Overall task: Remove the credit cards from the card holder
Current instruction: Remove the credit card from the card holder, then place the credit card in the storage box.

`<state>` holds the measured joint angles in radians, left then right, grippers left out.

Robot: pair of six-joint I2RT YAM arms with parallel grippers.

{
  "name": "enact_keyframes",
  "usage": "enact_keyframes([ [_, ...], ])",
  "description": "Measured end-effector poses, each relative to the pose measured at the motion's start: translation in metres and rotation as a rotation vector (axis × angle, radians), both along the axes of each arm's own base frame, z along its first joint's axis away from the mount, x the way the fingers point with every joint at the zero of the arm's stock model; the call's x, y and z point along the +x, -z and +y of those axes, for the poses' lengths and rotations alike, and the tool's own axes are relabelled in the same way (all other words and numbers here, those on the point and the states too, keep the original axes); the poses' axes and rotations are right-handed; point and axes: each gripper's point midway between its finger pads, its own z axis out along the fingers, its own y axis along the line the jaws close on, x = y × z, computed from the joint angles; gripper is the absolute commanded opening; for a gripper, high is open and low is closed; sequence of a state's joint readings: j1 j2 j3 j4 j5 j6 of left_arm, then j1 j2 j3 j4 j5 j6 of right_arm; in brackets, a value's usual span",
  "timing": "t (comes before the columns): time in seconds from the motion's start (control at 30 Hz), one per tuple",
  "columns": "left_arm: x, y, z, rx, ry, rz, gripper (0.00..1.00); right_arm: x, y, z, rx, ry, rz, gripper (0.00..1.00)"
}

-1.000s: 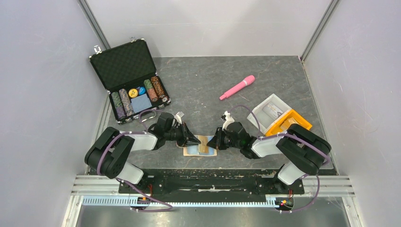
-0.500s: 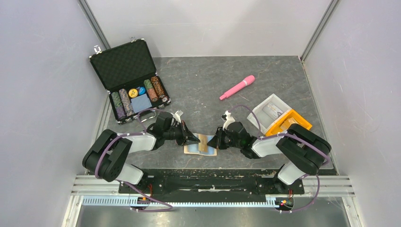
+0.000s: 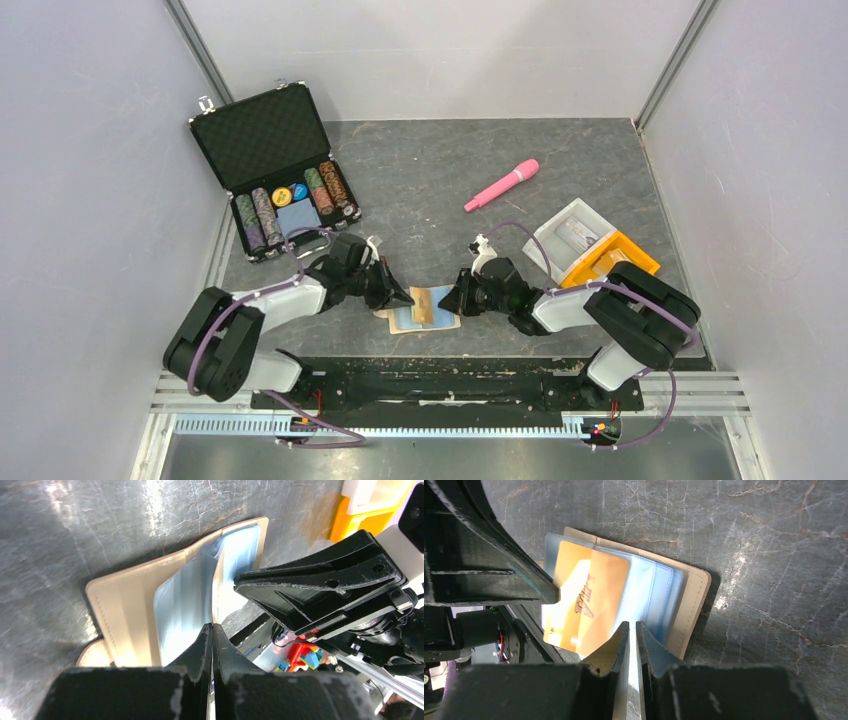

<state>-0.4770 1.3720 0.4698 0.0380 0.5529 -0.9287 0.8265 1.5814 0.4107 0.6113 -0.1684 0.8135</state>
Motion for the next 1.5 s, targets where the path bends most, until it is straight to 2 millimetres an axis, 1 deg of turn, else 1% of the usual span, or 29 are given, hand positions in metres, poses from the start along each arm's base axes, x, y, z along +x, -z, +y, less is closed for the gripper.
enact_keyframes([
  [0.2,0.002,-0.011,0.014,0.087,-0.026,-0.028,0.02,0.000,0.000,0.000,-0.001,-0.001,-0.001,0.14],
  [0.43,0.001,-0.015,0.031,0.179,-0.078,-0.037,0.02,-0.002,-0.009,-0.004,-0.012,-0.021,-0.026,0.22],
  [0.53,0.000,-0.021,0.038,0.202,-0.098,-0.057,0.02,-0.002,-0.018,-0.006,-0.016,-0.040,-0.060,0.27],
  [0.6,0.001,-0.030,0.041,0.214,-0.107,-0.085,0.02,-0.002,-0.023,-0.007,-0.025,-0.056,-0.085,0.30],
  [0.63,0.001,-0.031,0.042,0.214,-0.108,-0.089,0.02,-0.001,-0.027,-0.006,-0.028,-0.064,-0.100,0.32],
  [0.83,0.003,-0.054,0.045,0.219,-0.091,-0.160,0.02,0.008,-0.051,-0.007,-0.029,-0.117,-0.209,0.41],
  [0.97,0.000,-0.066,0.038,0.183,-0.027,-0.191,0.02,0.016,-0.063,-0.009,-0.014,-0.177,-0.261,0.49],
  [1.07,-0.009,-0.073,0.028,0.120,0.046,-0.192,0.02,0.019,-0.076,-0.007,0.002,-0.254,-0.303,0.52],
  [1.23,-0.023,-0.089,0.010,-0.008,0.154,-0.207,0.02,0.012,-0.101,0.008,0.031,-0.427,-0.387,0.53],
  [1.3,-0.028,-0.094,0.004,-0.058,0.192,-0.213,0.02,0.009,-0.109,0.012,0.042,-0.479,-0.412,0.53],
  [1.4,-0.037,-0.098,-0.003,-0.132,0.247,-0.223,0.02,0.002,-0.110,0.017,0.064,-0.560,-0.415,0.51],
  [1.5,-0.044,-0.099,-0.006,-0.174,0.277,-0.219,0.02,-0.009,-0.103,0.020,0.088,-0.631,-0.374,0.49],
])
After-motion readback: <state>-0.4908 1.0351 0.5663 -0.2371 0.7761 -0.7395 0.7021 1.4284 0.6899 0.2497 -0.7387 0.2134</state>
